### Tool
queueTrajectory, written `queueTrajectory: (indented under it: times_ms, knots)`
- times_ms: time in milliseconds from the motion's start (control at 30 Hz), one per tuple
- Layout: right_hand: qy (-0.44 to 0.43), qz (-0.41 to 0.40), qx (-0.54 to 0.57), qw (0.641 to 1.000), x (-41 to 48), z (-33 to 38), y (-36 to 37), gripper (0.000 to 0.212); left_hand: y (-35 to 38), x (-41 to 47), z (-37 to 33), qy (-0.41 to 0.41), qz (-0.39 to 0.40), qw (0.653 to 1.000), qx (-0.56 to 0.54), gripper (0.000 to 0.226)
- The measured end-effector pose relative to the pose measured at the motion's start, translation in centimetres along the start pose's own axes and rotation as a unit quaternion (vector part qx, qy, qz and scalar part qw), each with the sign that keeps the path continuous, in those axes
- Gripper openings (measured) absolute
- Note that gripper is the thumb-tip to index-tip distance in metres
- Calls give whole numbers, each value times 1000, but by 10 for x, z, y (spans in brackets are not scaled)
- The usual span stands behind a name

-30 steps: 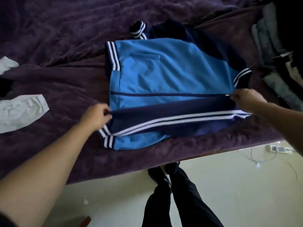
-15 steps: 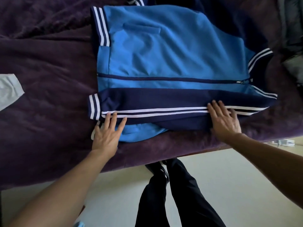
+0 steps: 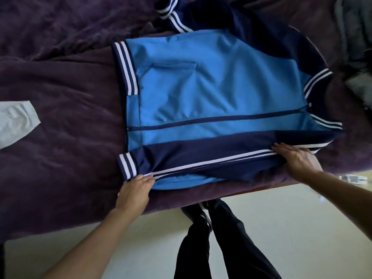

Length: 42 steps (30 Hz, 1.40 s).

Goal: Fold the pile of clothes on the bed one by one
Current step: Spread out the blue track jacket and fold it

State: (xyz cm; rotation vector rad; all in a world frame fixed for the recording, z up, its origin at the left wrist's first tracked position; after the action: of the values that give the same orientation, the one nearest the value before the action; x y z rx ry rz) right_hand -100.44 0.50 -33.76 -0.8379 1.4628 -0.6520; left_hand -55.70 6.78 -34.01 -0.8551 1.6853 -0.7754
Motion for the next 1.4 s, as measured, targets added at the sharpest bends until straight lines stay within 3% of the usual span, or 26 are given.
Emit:
queueTrajectory:
  times_ms: [100, 200, 367, 567, 700, 800, 900, 967, 1067, 1267, 1333, 1400]
  knots:
    - [10, 27, 14, 999, -3, -10, -30, 52, -27, 6, 8, -9, 67, 998, -10, 53]
    - [5, 59, 34, 998, 10, -22, -72, 41, -82, 21, 10, -37, 127, 989, -59, 34]
    - [36, 30, 161, 986, 73, -46, -152, 22, -183, 95, 18, -37, 86, 984, -150, 29]
    - [21, -43, 164, 985, 175, -50, -219, 25, -245, 206, 34, -137, 34, 980, -144, 23]
    - [8, -61, 118, 991, 243, -48, -241, 21, -264, 274, 39, -188, -48, 974, -120, 23]
    - [32, -155, 32, 987, 269, -45, -244, 34, -266, 304, 32, -228, -215, 948, -47, 33]
    - [-91, -320, -1, 943, 264, -15, -228, 43, -233, 312, -17, -86, -314, 945, 25, 43]
    - [-184, -309, -23, 933, 260, 2, -197, 48, -190, 316, -46, -10, -238, 971, 36, 51]
    - [-166, -152, -58, 973, 276, -10, -150, 64, -135, 333, -39, -79, -63, 992, 70, 66]
    - [-134, -83, -27, 987, 297, -19, -149, 62, -144, 366, -18, -91, 20, 995, 32, 69]
    - [-143, -128, 85, 978, 293, -20, -177, 46, -179, 369, -24, -79, -99, 988, -89, 54]
    - [-130, -274, 174, 937, 294, -31, -216, 27, -225, 379, -22, -82, -289, 938, -172, 37]
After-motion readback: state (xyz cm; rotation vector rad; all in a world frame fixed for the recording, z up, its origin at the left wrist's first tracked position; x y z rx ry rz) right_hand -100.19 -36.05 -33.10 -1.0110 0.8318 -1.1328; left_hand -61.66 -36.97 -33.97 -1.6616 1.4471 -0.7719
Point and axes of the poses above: each hand's wrist, its own x-axis towards the middle knuckle, its own y-axis out of the palm, z = x × y, the point moved 4 cm from there along x, towards the middle knuckle, and after that the axes turned 6 degrees about -x, right-handed, at the moved point
